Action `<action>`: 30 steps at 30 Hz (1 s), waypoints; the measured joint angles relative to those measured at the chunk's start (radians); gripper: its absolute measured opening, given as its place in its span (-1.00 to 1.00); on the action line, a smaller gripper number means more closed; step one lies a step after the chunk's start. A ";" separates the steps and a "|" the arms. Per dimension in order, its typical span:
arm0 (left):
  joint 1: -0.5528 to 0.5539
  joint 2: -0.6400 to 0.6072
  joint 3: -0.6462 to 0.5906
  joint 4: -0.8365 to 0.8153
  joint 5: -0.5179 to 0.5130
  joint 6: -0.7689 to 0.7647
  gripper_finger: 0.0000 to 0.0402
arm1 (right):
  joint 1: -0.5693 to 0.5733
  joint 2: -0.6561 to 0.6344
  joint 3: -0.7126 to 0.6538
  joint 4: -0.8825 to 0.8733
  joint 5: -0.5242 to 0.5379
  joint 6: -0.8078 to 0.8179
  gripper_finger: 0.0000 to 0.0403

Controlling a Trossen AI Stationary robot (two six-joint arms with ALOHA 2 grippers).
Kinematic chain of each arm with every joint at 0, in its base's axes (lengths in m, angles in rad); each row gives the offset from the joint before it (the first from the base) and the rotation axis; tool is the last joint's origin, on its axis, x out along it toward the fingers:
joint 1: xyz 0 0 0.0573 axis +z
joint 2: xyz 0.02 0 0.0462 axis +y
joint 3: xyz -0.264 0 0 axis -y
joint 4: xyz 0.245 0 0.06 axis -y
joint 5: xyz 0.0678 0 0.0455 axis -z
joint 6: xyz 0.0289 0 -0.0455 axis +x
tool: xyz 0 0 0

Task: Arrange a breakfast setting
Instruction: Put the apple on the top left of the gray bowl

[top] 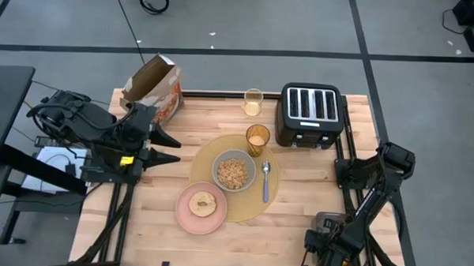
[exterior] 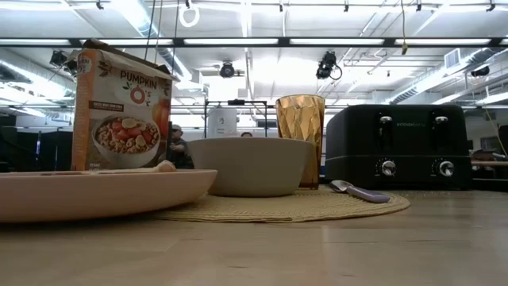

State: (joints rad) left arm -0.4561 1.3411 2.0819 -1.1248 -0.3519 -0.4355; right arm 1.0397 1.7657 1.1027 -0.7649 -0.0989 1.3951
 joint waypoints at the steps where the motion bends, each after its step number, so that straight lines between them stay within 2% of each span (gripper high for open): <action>1: 0.000 0.000 0.000 0.000 0.000 0.000 -0.12 | 0.000 -0.008 0.000 -0.003 -0.005 -0.002 -0.92; 5: 0.000 0.000 0.000 0.000 0.000 0.000 -0.12 | 0.000 -0.058 0.001 -0.059 -0.041 -0.001 -0.91; 13: 0.000 0.000 0.000 0.000 0.000 0.000 -0.12 | -0.009 -0.255 0.064 -0.213 -0.053 -0.013 -0.93; 18: 0.000 0.000 0.000 0.000 0.000 0.001 -0.12 | -0.055 -0.360 0.154 -0.292 0.012 -0.113 -0.93; 23: 0.000 -0.027 -0.001 0.001 -0.004 0.020 -0.12 | -0.190 -0.398 0.207 -0.273 0.132 -0.277 -0.93; 26: 0.000 -0.059 -0.001 0.003 -0.031 0.020 -0.12 | -0.304 -0.374 0.236 -0.215 0.142 -0.400 -0.93; 30: 0.000 -0.081 0.000 0.003 -0.041 0.041 -0.12 | -0.444 -0.280 0.326 -0.111 0.139 -0.564 -0.93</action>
State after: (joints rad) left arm -0.4557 1.2596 2.0815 -1.1221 -0.3931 -0.3941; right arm 0.5956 1.4853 1.4285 -0.8762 0.0399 0.8310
